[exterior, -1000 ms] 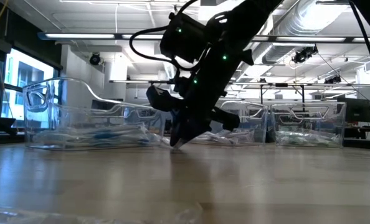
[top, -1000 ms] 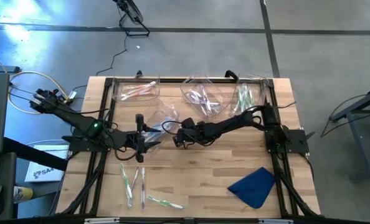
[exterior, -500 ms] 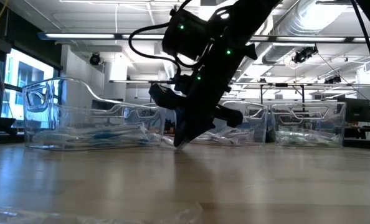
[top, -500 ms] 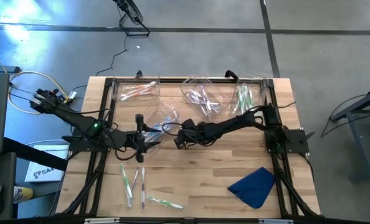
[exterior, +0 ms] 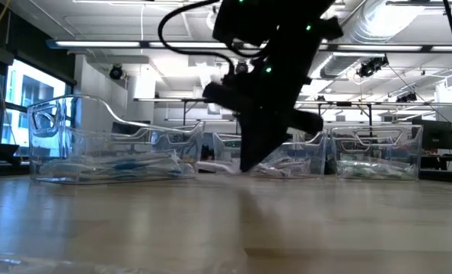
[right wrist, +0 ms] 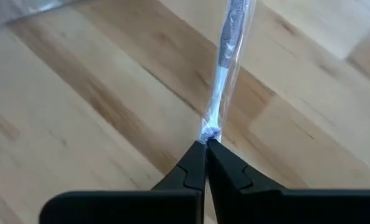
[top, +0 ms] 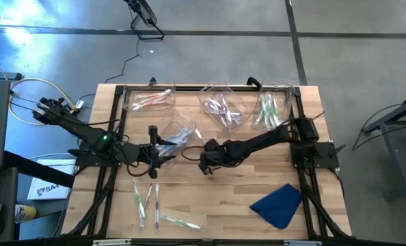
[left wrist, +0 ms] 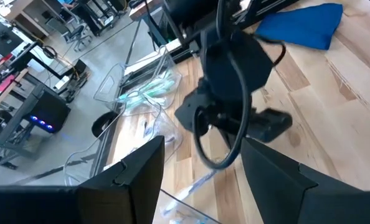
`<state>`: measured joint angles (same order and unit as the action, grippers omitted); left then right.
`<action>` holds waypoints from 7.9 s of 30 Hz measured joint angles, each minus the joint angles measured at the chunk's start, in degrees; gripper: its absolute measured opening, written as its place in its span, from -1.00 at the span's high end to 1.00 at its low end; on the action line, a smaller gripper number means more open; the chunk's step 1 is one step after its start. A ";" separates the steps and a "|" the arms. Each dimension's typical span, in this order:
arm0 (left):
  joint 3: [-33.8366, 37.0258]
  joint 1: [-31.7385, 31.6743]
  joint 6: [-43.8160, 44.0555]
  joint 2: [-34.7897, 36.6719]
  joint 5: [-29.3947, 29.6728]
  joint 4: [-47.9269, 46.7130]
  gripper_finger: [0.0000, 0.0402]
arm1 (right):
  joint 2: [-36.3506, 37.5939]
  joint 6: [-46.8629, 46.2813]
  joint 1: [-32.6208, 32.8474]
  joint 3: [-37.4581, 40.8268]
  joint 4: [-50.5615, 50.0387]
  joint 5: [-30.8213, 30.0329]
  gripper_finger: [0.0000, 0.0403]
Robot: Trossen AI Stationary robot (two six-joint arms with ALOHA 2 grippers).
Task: Pick & Place Toothbrushes
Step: Put the purple toothbrush into the top center transparent bin, then put the green toothbrush into the top right transparent bin
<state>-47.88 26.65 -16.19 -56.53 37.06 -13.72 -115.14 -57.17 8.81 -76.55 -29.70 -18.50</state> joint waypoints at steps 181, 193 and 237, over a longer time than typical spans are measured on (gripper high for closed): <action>-0.02 0.00 26.14 -0.33 -11.38 -10.43 -0.03 | 37.65 31.37 2.13 46.34 63.19 7.09 0.96; -0.02 0.04 42.95 -0.33 -21.29 -10.40 -0.03 | 37.65 33.28 2.13 46.31 63.08 13.85 0.96; -0.04 27.02 126.16 -20.94 -35.30 -30.82 -0.03 | 37.67 34.95 2.09 46.27 51.45 17.33 0.96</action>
<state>-47.92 53.67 109.97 -77.47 1.76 -44.54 -77.47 -22.22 10.90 -30.28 21.75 -1.17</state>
